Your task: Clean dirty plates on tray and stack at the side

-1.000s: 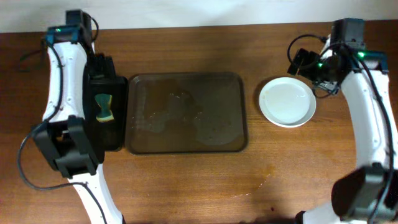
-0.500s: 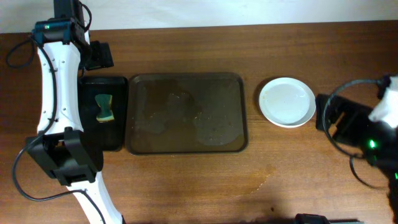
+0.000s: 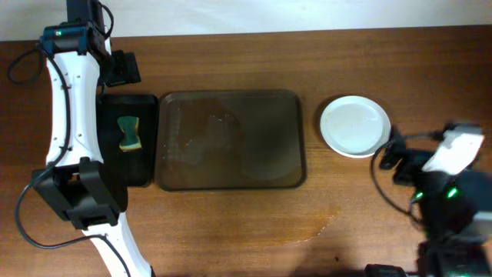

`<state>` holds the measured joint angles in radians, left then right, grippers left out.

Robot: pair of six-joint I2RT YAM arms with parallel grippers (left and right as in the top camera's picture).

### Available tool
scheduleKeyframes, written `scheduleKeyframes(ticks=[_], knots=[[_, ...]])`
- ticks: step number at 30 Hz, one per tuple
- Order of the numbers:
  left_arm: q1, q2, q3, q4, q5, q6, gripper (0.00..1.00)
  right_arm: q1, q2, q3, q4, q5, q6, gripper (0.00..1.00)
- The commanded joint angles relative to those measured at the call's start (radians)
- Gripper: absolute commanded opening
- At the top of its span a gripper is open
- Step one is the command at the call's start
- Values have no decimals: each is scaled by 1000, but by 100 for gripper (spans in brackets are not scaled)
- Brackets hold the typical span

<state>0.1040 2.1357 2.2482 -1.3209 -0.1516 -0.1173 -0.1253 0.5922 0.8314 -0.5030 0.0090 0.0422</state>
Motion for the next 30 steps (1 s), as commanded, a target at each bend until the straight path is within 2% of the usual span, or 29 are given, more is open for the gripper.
scheduleKeyframes(ticks=[1,3,5,8,12,15,30], knots=[[2,-7,10,-1,6,-2,99,6,-172,-312,169,-69,-19,98],[2,-7,10,-1,6,-2,99,5,-308,-516,341,-70,-1,98],[2,-7,10,-1,6,-2,99,6,-426,-658,438,-70,-1,98],[2,-7,10,0,6,-2,99,5,-509,-724,440,-69,-1,98],[2,-7,10,-1,6,-2,99,6,-590,-779,441,-65,-2,98],[2,-7,10,-1,6,-2,99,6,-589,-826,435,-69,-1,98],[2,-7,10,-1,6,-2,99,7,-587,-826,431,-80,-1,98]])
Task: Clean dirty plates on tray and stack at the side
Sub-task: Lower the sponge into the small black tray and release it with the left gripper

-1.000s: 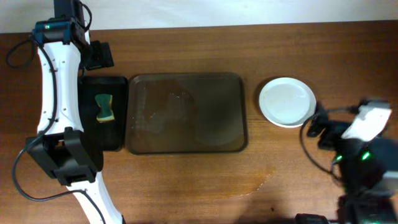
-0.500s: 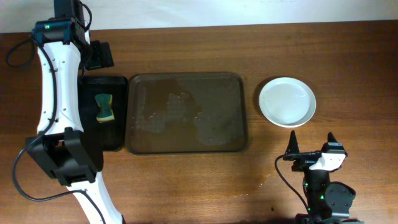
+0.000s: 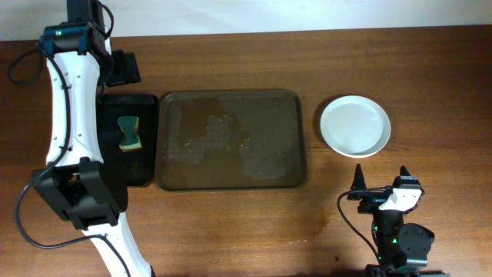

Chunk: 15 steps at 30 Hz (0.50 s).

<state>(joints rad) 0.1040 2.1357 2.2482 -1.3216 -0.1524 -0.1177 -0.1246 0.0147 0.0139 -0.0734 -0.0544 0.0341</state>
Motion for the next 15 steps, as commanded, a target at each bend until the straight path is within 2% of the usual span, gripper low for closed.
scheduleKeyframes(ticks=[1,11,13,15], knots=[[2,-7,10,0,7,-2,99,6,-10,-8,2,-16,7,98],[-1,-26,10,0,-35,-1,99,6,-9,-8,2,-16,7,98],[-19,-77,10,-2,-37,-1,99,6,-9,-8,2,-16,7,98],[-55,-183,10,25,-121,10,99,6,-9,-8,2,-16,7,98]])
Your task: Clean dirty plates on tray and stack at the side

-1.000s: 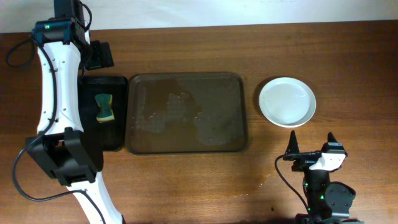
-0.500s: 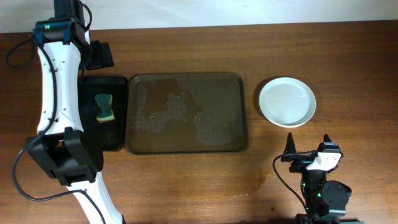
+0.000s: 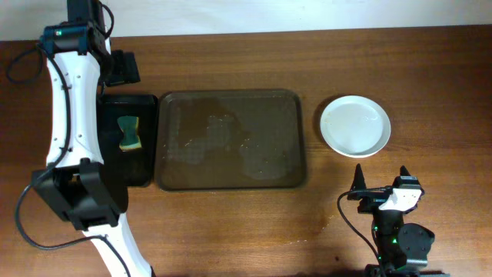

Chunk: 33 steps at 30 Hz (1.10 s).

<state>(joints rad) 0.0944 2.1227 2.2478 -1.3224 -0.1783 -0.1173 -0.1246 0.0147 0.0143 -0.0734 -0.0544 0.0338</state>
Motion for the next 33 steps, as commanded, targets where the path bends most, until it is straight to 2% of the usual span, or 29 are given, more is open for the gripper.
scheduleKeyframes(ticks=[1,4,6,9,10,12,15,16,20,25,33], knots=[[-61,-217,10,44,-107,10,99,6,-10,-9,2,-16,7,98],[-62,-370,-33,160,-43,45,99,6,-9,-9,2,-16,7,98],[-44,-481,-172,296,21,102,99,6,-9,-9,2,-16,7,98],[-7,-664,-540,565,86,194,99,6,-9,-9,2,-16,7,98],[-5,-702,-623,625,85,208,99,6,-9,-9,2,-16,7,98],[-5,-827,-903,803,85,260,99,6,-9,-9,2,-16,7,98],[-3,-975,-1237,1048,96,270,99,6,-9,-9,2,-16,7,98],[-3,-1040,-1392,1180,127,270,99,6,-9,-9,2,-16,7,98],[-3,-1191,-1712,1463,157,269,99,6,-10,-9,2,-16,7,98],[-3,-1437,-1963,1545,158,265,99,6,-9,-9,2,-16,7,98],[-6,-1709,-2162,1584,157,272,99,6,-9,-9,2,-16,7,98]])
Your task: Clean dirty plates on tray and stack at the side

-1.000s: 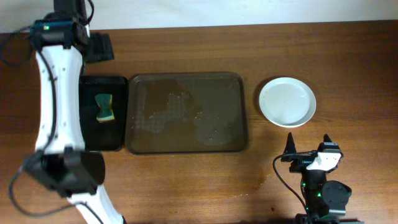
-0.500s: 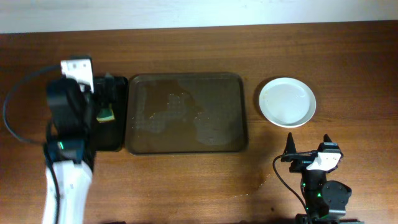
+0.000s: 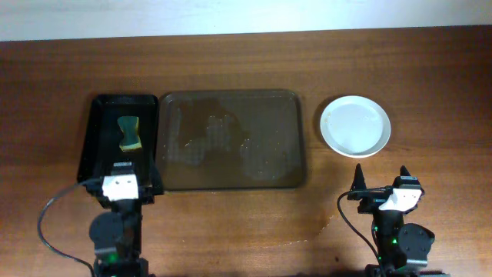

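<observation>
One white plate [image 3: 355, 125] lies flat on the table, to the right of the tray. The brown tray [image 3: 231, 100] in the middle is wet and smeared and carries no plates. My right gripper [image 3: 380, 181] is folded back at the front right edge, its fingers apart with nothing between them, well clear of the plate. At the front left, my left gripper [image 3: 120, 187] is folded back over the near rim of the black bin. Its fingers are lost against the dark bin.
A black bin [image 3: 91, 138] stands against the tray's left side, with a green and yellow sponge [image 3: 129, 132] inside. Small damp streaks mark the wood in front of the tray.
My left arm, which reached along the left side to the far back corner, is now folded at the front left edge. The right arm, plate, tray and sponge are unchanged.
At first my right arm was blurred beside the white plate while the left arm reached to the back left. Then the right arm was folded at the front edge, the plate lying alone on the table. Now the left arm is folded back too.
</observation>
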`<state>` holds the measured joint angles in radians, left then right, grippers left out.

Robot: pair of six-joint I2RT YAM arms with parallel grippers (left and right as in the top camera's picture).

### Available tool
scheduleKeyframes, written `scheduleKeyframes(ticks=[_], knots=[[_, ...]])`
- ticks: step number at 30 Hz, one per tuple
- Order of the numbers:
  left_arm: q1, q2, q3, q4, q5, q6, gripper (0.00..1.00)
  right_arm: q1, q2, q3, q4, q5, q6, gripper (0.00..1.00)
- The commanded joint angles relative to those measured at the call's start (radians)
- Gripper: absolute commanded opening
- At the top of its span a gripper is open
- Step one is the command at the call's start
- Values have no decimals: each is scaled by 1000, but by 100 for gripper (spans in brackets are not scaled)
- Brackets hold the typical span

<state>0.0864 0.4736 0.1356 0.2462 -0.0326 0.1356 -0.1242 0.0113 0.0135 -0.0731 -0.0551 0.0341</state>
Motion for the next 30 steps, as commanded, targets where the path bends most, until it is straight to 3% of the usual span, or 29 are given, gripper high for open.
scheduleKeyframes(ticks=[1,7,12,16,30], knots=[[2,-101,-71,18,11,37,99,6,-6,-8,2,-16,7,98],[2,-251,-127,-36,12,71,99,6,-6,-8,2,-16,7,98],[2,-307,-127,-156,11,106,99,6,-6,-8,2,-16,7,98],[2,-459,-127,-333,12,105,99,6,-6,-8,2,-16,7,98],[2,-468,-127,-328,11,105,99,6,-6,-8,2,-16,7,99]])
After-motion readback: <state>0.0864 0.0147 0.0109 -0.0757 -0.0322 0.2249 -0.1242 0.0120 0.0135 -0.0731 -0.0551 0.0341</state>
